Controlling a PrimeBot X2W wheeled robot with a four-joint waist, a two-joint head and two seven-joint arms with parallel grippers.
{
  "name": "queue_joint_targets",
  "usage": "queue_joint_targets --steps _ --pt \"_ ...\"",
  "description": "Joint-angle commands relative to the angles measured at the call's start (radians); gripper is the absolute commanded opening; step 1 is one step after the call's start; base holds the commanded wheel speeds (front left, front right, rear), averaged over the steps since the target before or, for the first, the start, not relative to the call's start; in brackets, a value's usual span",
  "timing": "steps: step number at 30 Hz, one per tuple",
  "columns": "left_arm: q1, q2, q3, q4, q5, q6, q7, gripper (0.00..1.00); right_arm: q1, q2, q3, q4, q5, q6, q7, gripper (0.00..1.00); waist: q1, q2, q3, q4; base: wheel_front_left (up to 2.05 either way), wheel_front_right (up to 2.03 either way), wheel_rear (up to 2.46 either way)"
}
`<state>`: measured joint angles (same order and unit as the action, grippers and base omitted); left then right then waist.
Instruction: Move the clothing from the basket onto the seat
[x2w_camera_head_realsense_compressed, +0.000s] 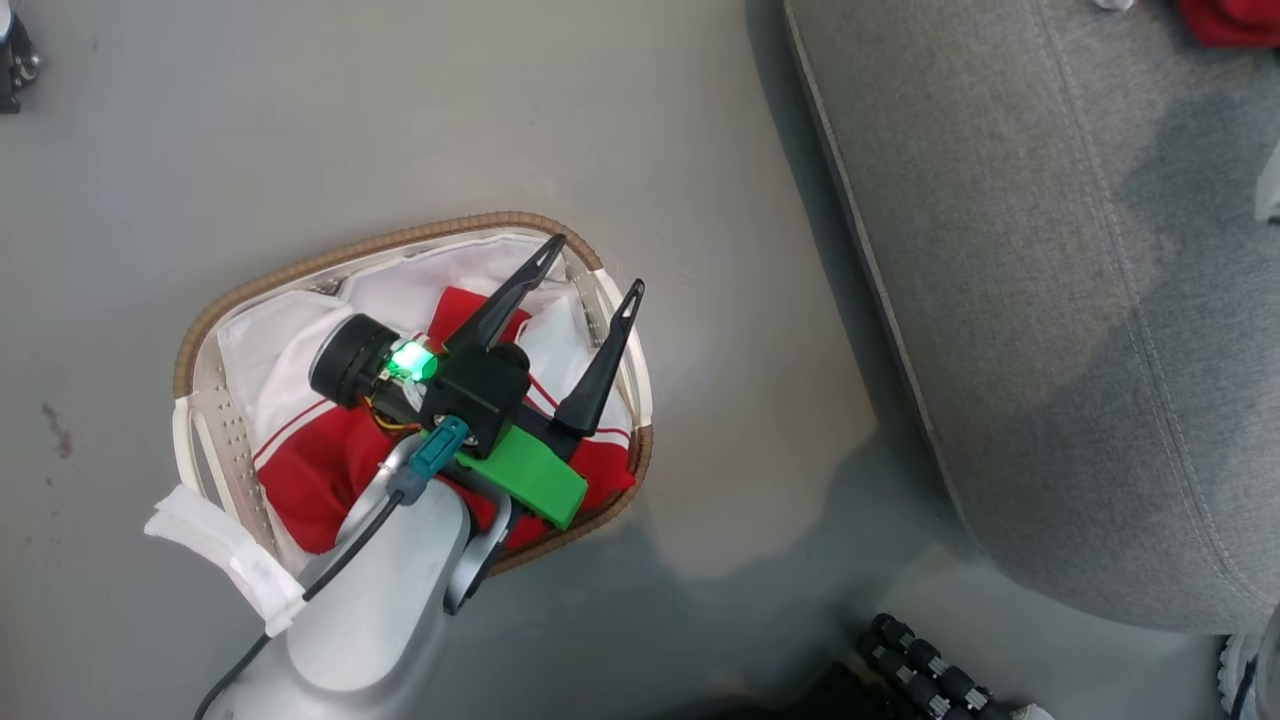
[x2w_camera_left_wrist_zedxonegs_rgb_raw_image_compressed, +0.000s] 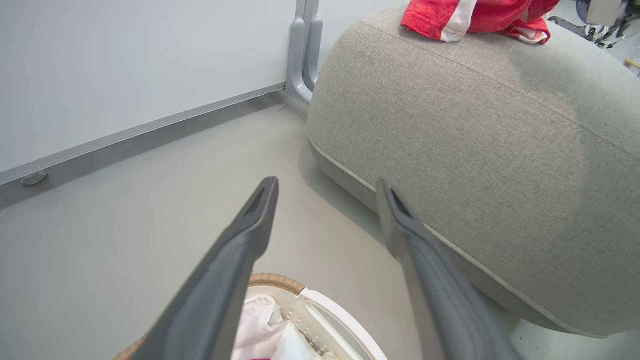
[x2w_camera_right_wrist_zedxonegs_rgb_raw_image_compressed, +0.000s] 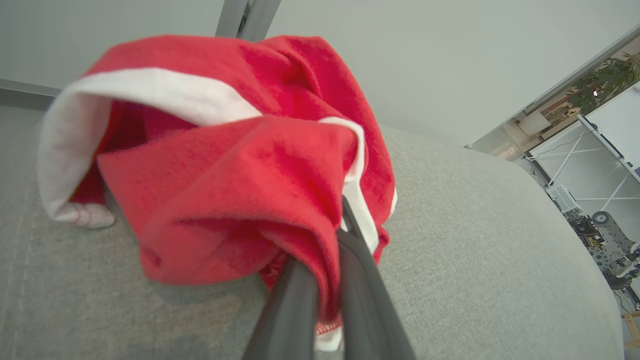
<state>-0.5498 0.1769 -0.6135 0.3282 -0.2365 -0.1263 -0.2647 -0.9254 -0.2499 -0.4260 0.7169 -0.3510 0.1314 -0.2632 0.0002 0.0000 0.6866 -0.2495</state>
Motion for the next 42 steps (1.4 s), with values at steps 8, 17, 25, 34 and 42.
queue_joint_targets --steps 8,17,25,34,42 --pt "0.028 -0.015 0.018 0.010 -0.025 -0.002 0.000 1.00 0.144 -0.005 0.068 -0.027 0.063 -0.001 -0.002 1.00 -0.0002 0.0000 -0.097 0.001 0.00 0.00 0.00" --pt "0.102 -0.059 0.082 0.018 -0.052 -0.004 0.000 1.00 0.260 -0.023 0.165 -0.054 0.126 -0.001 -0.002 1.00 -0.0002 0.0000 -0.273 0.047 0.00 0.00 0.00" --pt "0.197 -0.085 0.212 0.013 -0.069 0.005 0.000 1.00 0.266 -0.035 0.248 -0.086 0.175 -0.001 -0.002 1.00 -0.0002 0.0000 -0.434 0.117 0.00 0.00 0.00" --pt "0.318 -0.100 0.422 -0.004 -0.070 0.016 0.001 1.00 0.312 0.065 0.303 -0.154 0.231 -0.001 -0.003 1.00 -0.0002 0.0000 -0.537 0.203 0.00 0.00 0.00" --pt "0.404 -0.115 0.550 -0.002 -0.061 0.014 0.001 1.00 0.425 0.173 0.354 -0.215 0.282 -0.001 -0.002 1.00 -0.0002 0.0000 -0.570 0.248 0.00 0.00 0.00"
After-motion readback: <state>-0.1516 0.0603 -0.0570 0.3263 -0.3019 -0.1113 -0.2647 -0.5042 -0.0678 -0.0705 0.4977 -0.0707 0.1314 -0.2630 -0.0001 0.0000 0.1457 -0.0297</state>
